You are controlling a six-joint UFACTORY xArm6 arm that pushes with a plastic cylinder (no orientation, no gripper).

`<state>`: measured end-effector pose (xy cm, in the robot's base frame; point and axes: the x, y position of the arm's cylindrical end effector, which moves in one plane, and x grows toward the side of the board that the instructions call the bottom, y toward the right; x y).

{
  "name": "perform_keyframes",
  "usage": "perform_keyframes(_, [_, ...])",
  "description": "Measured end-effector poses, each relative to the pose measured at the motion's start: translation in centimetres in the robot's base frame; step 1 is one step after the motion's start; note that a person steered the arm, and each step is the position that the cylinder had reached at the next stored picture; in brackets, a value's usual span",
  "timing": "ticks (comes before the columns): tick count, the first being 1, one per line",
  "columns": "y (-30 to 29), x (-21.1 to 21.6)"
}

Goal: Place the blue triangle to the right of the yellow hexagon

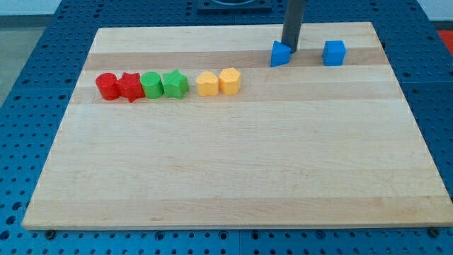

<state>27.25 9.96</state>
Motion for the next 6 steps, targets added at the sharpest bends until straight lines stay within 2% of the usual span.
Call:
perform_keyframes(1, [-1.7,0.0])
perform_keyframes(4, [-4.2,3.6])
perform_keyframes(6, [-4.7,3.7])
